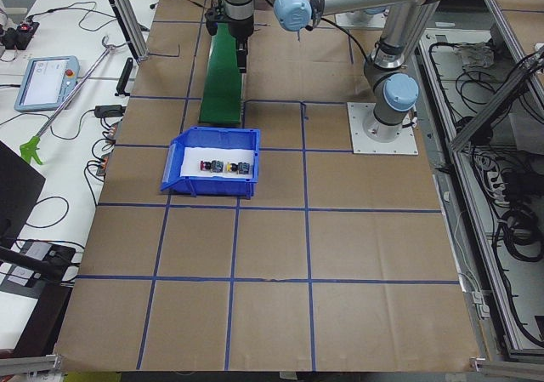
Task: Transport two buttons from left to right
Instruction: 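Move the left gripper over the bin holding the red and yellow buttons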
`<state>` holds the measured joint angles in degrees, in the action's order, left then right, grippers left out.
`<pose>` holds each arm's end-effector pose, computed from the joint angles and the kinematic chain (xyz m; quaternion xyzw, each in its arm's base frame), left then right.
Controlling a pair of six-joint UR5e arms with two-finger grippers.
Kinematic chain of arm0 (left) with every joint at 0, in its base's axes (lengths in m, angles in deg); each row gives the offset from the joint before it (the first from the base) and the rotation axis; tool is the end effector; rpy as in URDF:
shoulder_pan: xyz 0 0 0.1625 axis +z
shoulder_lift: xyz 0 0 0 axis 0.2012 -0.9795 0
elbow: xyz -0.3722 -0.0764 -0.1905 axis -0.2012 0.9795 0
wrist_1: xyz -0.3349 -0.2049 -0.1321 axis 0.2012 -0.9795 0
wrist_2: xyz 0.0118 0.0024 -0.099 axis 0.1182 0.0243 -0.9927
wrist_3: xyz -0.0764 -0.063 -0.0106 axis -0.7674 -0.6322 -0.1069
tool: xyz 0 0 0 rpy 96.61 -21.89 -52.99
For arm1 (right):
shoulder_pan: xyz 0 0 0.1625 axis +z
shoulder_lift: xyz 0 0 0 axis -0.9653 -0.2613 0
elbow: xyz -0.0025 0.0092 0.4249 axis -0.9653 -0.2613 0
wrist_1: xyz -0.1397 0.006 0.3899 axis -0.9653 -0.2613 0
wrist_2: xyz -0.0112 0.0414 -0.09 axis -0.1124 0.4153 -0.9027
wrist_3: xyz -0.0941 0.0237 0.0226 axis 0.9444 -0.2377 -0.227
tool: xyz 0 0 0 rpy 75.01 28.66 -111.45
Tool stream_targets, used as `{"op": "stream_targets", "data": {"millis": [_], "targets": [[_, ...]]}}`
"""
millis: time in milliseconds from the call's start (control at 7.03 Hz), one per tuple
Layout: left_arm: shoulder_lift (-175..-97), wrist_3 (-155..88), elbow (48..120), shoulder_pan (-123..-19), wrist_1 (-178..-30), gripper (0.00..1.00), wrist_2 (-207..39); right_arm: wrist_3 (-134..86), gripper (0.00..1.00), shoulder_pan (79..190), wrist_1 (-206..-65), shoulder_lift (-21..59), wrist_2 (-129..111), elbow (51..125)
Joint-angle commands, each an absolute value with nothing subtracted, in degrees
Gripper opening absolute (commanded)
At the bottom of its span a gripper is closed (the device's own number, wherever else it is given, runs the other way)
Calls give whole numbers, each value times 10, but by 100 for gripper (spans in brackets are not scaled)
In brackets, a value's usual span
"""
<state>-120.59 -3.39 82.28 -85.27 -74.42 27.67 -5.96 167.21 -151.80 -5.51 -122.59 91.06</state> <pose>0.0183 -0.5365 0.4645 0.0082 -1.0000 -0.0030 0.0011 0.1509 -0.4576 0.4779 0.0335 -0.9993 0.0152 0.0064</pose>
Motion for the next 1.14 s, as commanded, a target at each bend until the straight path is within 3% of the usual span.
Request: {"op": "stream_targets", "data": {"millis": [0,427,996], "targets": [[-1214,92,825,-754,-747,100,278,-60,100,1672,-1522,-54,-1223,911],[-1265,186,828,-658,-714,100,278,-61,100,1672,-1518,-55,-1224,911],[-1330,179,850,-669,-607,100,272,-61,100,1672,-1520,-54,-1222,911]]}}
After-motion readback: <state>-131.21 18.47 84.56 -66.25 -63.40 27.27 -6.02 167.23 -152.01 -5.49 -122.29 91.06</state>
